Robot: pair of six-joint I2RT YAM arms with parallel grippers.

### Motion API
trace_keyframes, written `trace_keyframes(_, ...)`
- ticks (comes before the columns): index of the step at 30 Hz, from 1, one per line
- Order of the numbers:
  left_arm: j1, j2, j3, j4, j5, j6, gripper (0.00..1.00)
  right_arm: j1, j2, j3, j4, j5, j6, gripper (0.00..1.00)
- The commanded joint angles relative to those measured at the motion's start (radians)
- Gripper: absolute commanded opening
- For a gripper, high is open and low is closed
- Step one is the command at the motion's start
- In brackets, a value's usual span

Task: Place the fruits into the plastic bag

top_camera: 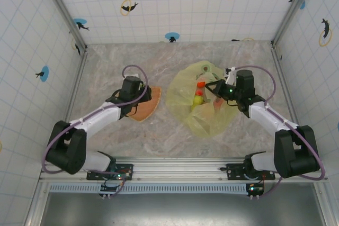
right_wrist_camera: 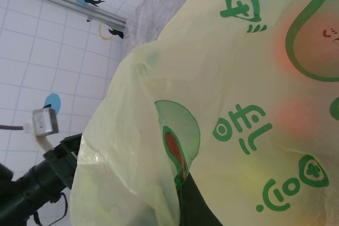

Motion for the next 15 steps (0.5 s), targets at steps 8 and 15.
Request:
trace_keyframes(8,-0.068,-0.172,-0.035,0.029,0.075,-0.009,0.58,-0.001,0.013,-0.017,0.057,-0.012,0.007,0.00)
trace_keyframes(15,-0.270,-0.169,-0.068,0.193,0.137,0.000,0.55,0.005,0.025,-0.004,0.061,-0.012,0.012,0.00)
